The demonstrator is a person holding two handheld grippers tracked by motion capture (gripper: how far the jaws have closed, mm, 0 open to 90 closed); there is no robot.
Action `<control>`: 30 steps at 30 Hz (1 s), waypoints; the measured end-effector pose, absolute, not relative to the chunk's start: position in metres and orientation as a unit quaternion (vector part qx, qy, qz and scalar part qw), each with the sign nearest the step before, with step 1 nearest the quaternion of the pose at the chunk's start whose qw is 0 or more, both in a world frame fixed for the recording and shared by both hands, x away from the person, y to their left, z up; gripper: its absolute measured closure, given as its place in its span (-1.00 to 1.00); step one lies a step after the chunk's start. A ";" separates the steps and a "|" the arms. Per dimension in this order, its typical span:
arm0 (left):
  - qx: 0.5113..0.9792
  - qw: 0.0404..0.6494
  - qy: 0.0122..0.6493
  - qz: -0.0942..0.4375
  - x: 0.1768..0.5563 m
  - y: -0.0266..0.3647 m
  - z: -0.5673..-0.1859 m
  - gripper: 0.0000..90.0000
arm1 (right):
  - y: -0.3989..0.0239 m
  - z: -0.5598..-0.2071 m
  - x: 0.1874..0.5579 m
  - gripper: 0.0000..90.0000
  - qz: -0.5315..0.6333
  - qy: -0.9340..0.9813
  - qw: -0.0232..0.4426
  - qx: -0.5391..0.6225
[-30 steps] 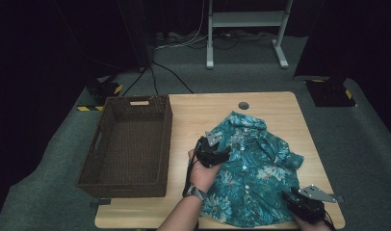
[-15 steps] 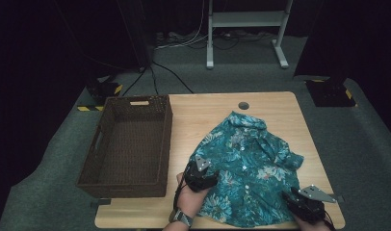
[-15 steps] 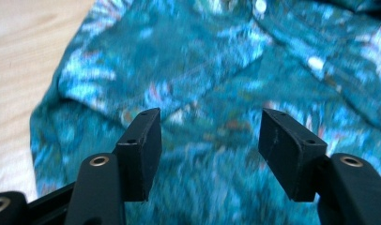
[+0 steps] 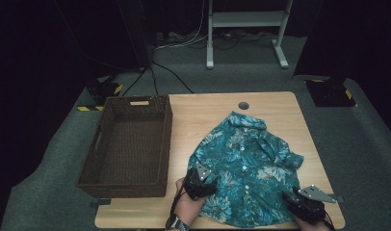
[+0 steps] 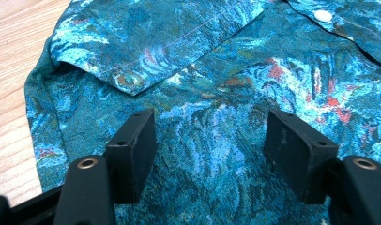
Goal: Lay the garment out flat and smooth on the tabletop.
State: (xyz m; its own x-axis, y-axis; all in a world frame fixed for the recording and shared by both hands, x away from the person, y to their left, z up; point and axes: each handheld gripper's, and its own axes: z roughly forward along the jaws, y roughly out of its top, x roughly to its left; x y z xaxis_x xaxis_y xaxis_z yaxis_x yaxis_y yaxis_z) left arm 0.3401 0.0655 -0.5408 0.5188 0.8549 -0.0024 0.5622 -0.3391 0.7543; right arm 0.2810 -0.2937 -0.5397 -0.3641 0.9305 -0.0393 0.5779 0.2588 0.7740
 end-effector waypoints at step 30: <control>0.792 0.361 0.449 0.203 0.338 0.066 -0.541 -0.23 | -0.305 -0.535 0.412 0.09 0.306 0.720 0.293 0.550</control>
State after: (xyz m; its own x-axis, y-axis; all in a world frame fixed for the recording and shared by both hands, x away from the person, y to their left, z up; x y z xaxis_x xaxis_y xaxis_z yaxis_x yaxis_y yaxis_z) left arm 0.3382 0.0664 -0.5410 0.5141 0.8577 -0.0022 0.5639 -0.3360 0.7544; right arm 0.4123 -0.3054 -0.5346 -0.2237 0.9709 -0.0859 0.6119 0.2085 0.7630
